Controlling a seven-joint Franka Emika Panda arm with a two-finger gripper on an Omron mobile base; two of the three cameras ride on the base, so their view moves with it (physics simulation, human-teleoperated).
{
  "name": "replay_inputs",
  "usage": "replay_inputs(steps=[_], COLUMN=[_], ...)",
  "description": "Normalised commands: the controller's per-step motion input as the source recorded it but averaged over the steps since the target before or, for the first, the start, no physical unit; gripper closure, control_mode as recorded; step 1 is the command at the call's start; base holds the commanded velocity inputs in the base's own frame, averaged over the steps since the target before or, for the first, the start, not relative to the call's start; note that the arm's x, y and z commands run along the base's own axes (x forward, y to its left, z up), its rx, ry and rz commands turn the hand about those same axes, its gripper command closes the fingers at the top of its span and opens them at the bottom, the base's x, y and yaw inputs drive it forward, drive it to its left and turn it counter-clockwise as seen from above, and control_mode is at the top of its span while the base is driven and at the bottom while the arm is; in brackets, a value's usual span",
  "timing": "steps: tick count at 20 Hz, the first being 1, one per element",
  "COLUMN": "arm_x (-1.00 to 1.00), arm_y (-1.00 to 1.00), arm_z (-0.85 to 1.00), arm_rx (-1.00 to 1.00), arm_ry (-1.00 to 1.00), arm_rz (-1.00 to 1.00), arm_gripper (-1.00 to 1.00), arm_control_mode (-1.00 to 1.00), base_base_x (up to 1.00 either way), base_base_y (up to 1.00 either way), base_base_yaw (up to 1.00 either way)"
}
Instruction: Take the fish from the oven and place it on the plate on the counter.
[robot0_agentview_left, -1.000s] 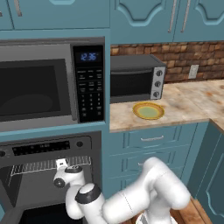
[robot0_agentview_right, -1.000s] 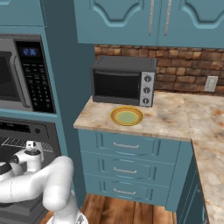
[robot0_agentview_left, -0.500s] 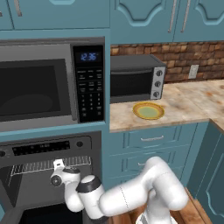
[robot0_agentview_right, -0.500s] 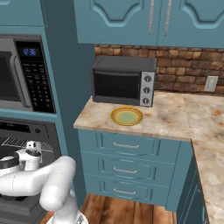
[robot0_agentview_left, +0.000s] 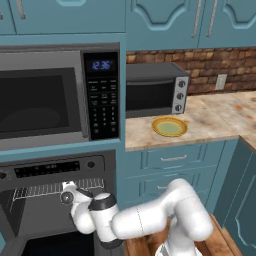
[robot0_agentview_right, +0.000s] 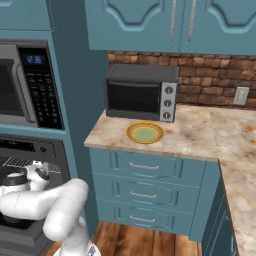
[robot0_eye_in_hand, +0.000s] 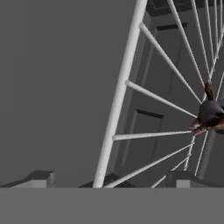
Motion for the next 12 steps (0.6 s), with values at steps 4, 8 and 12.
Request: replay_inputs(steps=[4,8,12], arm_x=[0.00,0.00,-0.80], arm_y=[0.17,0.00,0.11], arm_z=[-0.74,-0.06,-0.30], arm_rx=[-0.03,0.00,0.00], arm_ry=[0.28,0.03,0.00], arm_rz=[0.00,0.00,0.00], arm_gripper=[1.00,1.00,1.00], arm_control_mode=[-1.00,-1.00,-1.00], base_base_x=[0.00,0.00,0.00], base_base_y=[0.00,0.00,0.00], base_base_yaw=[0.00,0.00,0.00])
